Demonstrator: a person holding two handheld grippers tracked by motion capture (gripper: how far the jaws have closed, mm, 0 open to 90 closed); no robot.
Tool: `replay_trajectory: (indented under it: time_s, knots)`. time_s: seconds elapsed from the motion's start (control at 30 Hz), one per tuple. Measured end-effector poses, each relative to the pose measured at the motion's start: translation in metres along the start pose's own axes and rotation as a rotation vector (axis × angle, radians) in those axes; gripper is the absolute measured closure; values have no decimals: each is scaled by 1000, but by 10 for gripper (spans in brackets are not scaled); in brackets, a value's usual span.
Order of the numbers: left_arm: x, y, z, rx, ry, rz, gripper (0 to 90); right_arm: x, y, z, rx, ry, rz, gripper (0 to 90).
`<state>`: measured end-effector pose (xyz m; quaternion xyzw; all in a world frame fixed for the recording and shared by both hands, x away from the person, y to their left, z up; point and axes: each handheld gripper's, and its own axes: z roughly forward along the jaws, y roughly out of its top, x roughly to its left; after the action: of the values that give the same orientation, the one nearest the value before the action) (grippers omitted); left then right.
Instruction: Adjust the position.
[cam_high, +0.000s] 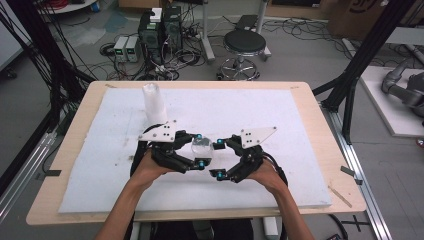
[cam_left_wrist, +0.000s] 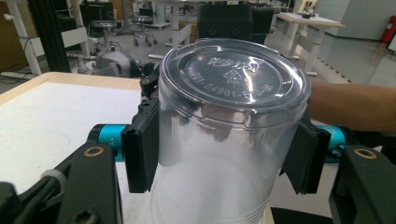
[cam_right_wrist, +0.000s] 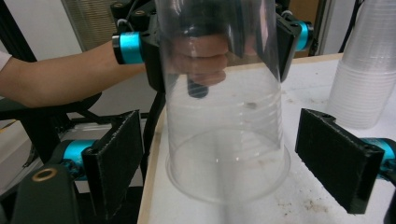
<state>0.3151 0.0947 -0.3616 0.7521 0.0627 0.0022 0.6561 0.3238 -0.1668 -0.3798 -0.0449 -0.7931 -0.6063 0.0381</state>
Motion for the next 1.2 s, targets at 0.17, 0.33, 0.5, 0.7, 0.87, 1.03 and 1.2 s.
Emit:
replay_trajectory:
  time_s: [0.17, 0.33, 0.5, 0.7, 0.87, 1.03, 1.2]
  knots:
    - [-1, 1, 3, 1, -12, 2, 374, -1, 0, 6, 7, 15, -3, 149]
    - [-2, 1, 5, -2, -20, 2, 374, -1, -1, 12, 11, 22, -6, 150]
    - [-2, 1, 7, -4, -31, -1, 374, -1, -1, 16, 6, 38, -2, 161]
    - [-2, 0, 6, -25, -35, -6, 376, -3, -3, 16, -17, 45, 3, 201]
    - [-2, 0, 5, -23, -32, -4, 377, -3, -6, 16, -29, 51, -7, 275]
    - [-2, -1, 5, -29, -34, -9, 379, -3, -6, 16, -33, 49, -24, 297]
    - [-2, -1, 4, -26, -36, -7, 379, -3, -7, 16, -36, 46, -28, 314]
